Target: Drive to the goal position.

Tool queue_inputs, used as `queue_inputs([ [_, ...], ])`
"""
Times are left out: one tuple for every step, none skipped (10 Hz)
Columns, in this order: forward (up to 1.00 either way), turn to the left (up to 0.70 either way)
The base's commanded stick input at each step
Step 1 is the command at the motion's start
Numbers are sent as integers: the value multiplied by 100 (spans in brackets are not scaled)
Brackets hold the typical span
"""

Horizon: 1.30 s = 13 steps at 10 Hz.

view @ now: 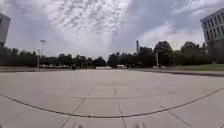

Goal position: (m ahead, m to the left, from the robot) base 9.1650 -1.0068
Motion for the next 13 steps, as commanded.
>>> queue_inputs([
  [70,0],
  [70,0],
  [70,0],
  [70,0],
  [70,0],
  [70,0],
  [70,-5],
  [70,-14],
  [70,-14],
  [70,-14],
  [70,-14],
  [70,-14],
  [70,-14],
])
